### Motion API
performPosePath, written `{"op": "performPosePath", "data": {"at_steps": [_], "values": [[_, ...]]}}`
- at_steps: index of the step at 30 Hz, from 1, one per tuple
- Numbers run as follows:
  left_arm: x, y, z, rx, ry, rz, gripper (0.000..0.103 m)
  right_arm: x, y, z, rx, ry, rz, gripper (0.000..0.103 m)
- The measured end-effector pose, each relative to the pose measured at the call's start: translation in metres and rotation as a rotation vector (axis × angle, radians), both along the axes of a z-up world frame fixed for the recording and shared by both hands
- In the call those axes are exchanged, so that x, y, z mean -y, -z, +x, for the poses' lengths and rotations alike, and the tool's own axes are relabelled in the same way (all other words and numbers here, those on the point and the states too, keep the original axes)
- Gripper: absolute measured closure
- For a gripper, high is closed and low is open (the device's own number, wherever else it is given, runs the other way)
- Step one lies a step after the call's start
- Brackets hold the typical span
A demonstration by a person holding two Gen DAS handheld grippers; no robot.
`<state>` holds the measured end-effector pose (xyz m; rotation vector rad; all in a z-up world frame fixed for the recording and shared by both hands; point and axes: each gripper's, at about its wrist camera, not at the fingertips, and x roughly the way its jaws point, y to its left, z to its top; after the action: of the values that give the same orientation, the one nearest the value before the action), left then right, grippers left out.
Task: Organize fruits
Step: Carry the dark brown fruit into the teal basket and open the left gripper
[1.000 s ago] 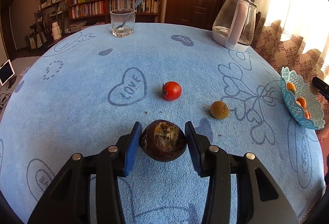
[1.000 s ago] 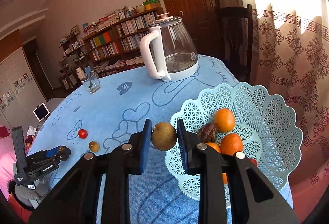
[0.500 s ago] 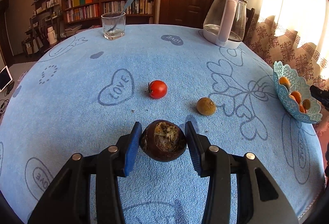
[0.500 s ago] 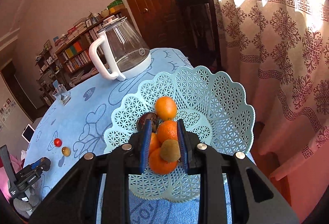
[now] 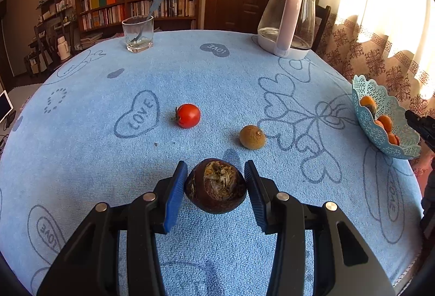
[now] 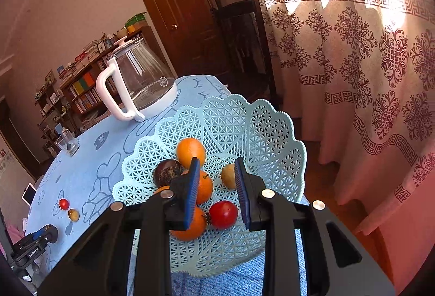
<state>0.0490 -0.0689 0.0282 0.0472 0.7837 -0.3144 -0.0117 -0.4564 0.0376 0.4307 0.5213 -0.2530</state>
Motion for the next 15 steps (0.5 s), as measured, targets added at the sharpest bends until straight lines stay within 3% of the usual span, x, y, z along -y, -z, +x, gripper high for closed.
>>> {"op": "performPosePath", "data": {"at_steps": [9, 15], "values": [[0.054, -0.013, -0.005, 0.004, 0.121, 0.003, 0.059, -0.006, -0.008, -0.012, 0.068, 0.112, -0.117, 0.050], [0.102, -0.027, -0.009, 0.035, 0.225, 0.004, 0.059, 0.000, -0.009, -0.020, 0.094, 0.183, -0.128, 0.042]]}}
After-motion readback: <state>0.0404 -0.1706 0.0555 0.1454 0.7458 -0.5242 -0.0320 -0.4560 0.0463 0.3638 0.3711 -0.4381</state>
